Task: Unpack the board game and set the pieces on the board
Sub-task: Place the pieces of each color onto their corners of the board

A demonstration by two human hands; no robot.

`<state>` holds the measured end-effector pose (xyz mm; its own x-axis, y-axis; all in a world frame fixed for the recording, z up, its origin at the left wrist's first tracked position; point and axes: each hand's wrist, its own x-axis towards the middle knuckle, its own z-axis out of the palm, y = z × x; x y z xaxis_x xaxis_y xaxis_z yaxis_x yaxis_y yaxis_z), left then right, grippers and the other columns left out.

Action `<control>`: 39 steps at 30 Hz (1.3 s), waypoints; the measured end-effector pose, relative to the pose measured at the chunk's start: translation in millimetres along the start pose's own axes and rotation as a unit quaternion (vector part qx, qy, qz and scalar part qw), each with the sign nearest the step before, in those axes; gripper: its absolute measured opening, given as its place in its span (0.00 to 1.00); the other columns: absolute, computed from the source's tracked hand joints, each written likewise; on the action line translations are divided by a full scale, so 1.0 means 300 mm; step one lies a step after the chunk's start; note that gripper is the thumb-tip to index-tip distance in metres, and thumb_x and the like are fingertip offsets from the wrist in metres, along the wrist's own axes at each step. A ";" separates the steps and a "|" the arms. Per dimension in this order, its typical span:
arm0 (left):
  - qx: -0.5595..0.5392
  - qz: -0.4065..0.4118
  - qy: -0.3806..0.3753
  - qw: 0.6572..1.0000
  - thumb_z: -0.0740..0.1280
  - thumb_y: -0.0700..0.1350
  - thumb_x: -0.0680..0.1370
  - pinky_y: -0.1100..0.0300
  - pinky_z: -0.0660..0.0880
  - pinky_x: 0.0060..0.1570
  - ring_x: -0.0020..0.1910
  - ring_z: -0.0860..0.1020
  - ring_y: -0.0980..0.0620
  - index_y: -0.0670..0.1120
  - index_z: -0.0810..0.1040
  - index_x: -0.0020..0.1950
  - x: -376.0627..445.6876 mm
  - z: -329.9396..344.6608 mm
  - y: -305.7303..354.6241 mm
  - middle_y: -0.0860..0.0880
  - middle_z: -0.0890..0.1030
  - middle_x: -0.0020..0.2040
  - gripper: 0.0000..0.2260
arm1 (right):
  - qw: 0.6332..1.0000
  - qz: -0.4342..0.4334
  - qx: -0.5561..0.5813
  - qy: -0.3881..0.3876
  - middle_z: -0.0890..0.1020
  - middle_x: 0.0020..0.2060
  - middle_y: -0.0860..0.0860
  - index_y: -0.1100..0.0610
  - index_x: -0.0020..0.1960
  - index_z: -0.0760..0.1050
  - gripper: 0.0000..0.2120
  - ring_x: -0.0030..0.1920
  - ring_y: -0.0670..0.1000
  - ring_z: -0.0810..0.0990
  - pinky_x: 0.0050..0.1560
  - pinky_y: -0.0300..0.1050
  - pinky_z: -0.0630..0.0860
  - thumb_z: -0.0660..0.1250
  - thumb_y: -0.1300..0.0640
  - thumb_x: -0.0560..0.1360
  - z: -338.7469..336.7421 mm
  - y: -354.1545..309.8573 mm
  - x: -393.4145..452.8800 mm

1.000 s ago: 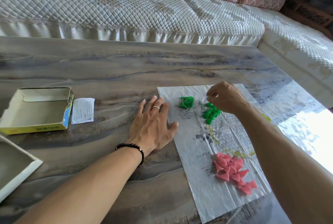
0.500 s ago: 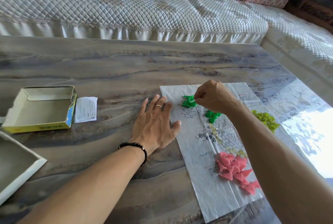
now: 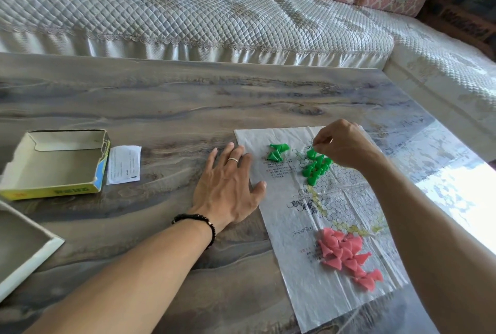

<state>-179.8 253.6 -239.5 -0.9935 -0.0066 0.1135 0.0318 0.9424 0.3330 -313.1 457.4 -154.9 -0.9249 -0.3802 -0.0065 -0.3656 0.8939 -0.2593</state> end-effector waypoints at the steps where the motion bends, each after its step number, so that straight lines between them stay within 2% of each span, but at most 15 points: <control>1: 0.001 0.000 0.000 1.000 0.52 0.62 0.79 0.47 0.46 0.77 0.79 0.50 0.47 0.47 0.60 0.75 0.000 0.000 0.000 0.46 0.58 0.78 0.29 | 1.000 0.001 0.001 -0.005 0.84 0.40 0.55 0.62 0.46 0.83 0.04 0.35 0.48 0.82 0.35 0.35 0.77 0.70 0.66 0.73 0.009 0.001 -0.001; 5: 0.005 0.001 0.002 1.000 0.52 0.62 0.79 0.46 0.47 0.77 0.78 0.51 0.47 0.47 0.60 0.75 0.000 0.003 -0.001 0.46 0.58 0.78 0.29 | 1.000 0.000 -0.002 -0.011 0.85 0.40 0.55 0.61 0.45 0.83 0.05 0.36 0.49 0.83 0.40 0.43 0.82 0.70 0.67 0.72 0.031 -0.004 -0.006; 12: 0.005 0.002 0.000 1.000 0.52 0.62 0.79 0.46 0.47 0.76 0.79 0.50 0.47 0.47 0.59 0.75 0.000 0.004 -0.003 0.46 0.58 0.79 0.30 | 1.000 -0.003 -0.011 -0.025 0.85 0.44 0.56 0.61 0.47 0.83 0.05 0.37 0.49 0.82 0.40 0.38 0.79 0.70 0.67 0.72 0.034 -0.009 -0.004; 17: 0.004 0.003 0.000 1.000 0.52 0.62 0.79 0.45 0.47 0.76 0.79 0.50 0.46 0.47 0.60 0.75 -0.001 0.003 -0.003 0.45 0.58 0.79 0.29 | 1.000 -0.015 -0.001 0.005 0.84 0.49 0.56 0.62 0.57 0.79 0.13 0.42 0.49 0.80 0.47 0.40 0.77 0.71 0.61 0.73 0.035 -0.025 0.008; 20: 0.003 0.000 0.000 1.000 0.52 0.62 0.79 0.46 0.46 0.76 0.79 0.50 0.46 0.47 0.60 0.75 0.000 0.004 -0.002 0.45 0.58 0.79 0.29 | 0.998 -0.059 -0.001 0.005 0.83 0.52 0.56 0.61 0.58 0.79 0.13 0.45 0.48 0.80 0.51 0.37 0.76 0.70 0.63 0.74 0.054 -0.071 0.026; 23: 0.001 -0.002 -0.001 1.000 0.52 0.62 0.79 0.46 0.46 0.76 0.79 0.50 0.47 0.47 0.60 0.75 0.001 0.003 0.000 0.45 0.58 0.79 0.29 | 0.997 -0.078 -0.024 -0.012 0.82 0.53 0.53 0.58 0.57 0.80 0.14 0.45 0.44 0.76 0.49 0.35 0.72 0.70 0.65 0.72 0.089 -0.114 0.046; 30: -0.003 -0.001 -0.001 1.000 0.53 0.62 0.79 0.46 0.46 0.76 0.79 0.50 0.47 0.47 0.60 0.75 -0.002 0.000 0.000 0.45 0.58 0.79 0.29 | 0.993 -0.089 -0.066 -0.035 0.84 0.47 0.53 0.57 0.48 0.82 0.12 0.45 0.51 0.81 0.48 0.47 0.80 0.67 0.70 0.71 0.112 -0.129 0.065; 34: -0.007 -0.001 -0.002 1.000 0.53 0.61 0.79 0.46 0.45 0.76 0.79 0.50 0.47 0.47 0.60 0.75 -0.004 -0.002 -0.001 0.45 0.58 0.79 0.29 | 0.996 -0.088 -0.029 0.004 0.83 0.44 0.53 0.57 0.48 0.81 0.10 0.43 0.51 0.81 0.48 0.48 0.80 0.66 0.67 0.72 0.065 -0.116 0.050; 36: -0.008 -0.002 -0.003 1.000 0.53 0.61 0.79 0.46 0.45 0.76 0.79 0.50 0.47 0.47 0.59 0.76 -0.004 -0.001 -0.001 0.46 0.58 0.79 0.29 | 0.996 -0.080 0.000 0.028 0.83 0.44 0.52 0.58 0.51 0.81 0.09 0.42 0.50 0.80 0.48 0.45 0.79 0.66 0.66 0.74 0.035 -0.103 0.041; 39: -0.009 -0.002 -0.001 1.000 0.53 0.62 0.79 0.46 0.45 0.76 0.79 0.50 0.47 0.47 0.60 0.75 -0.003 0.001 -0.001 0.46 0.58 0.78 0.29 | 0.997 -0.050 0.032 0.045 0.83 0.40 0.51 0.59 0.47 0.82 0.05 0.42 0.49 0.81 0.49 0.46 0.80 0.68 0.65 0.73 -0.002 -0.078 0.029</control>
<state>-179.0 253.5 -240.0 -0.9939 -0.0100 0.1094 0.0291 0.9364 0.3497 -312.7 433.3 -148.3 -0.8911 -0.4406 0.1084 -0.4512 0.8351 -0.3148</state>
